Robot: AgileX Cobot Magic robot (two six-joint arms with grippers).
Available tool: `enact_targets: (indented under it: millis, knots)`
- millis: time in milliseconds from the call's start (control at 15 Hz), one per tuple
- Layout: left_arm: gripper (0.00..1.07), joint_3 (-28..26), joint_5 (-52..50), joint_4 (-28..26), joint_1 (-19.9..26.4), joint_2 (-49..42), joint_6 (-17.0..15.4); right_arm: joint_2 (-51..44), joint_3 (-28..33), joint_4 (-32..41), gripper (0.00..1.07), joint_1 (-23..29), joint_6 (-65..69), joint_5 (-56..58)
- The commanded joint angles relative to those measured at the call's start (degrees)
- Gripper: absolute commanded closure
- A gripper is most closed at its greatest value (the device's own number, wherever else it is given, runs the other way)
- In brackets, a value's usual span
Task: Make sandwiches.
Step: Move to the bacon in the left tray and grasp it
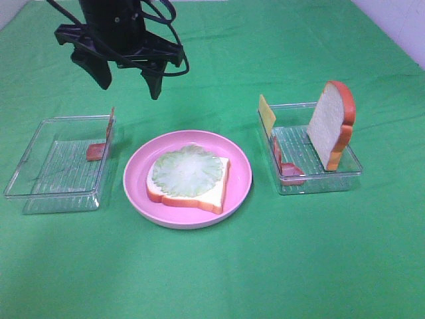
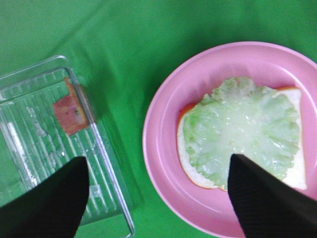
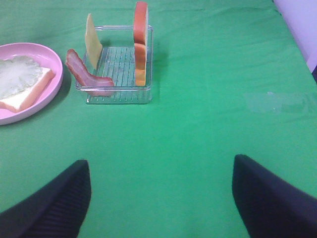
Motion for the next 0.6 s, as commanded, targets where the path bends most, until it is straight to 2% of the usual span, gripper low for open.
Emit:
enact_targets:
  millis: [67,200,600]
  knots:
    - [0.30,0.1,3.0,0.7,3.0,-0.5,-1.1,-0.9,-0.1,-0.2,0.32,-0.2,-0.8,-0.5]
    - [0.30,0.2,4.3,0.0,7.6,0.2,-1.1,-0.9,-0.1,-0.2,0.32,-0.2,-0.8,-0.5]
    - [0.30,0.2,3.9,-1.5,8.8,6.9,-1.1,-0.9,-0.1,-0.2,0.32,-0.2,-0.8,-0.5]
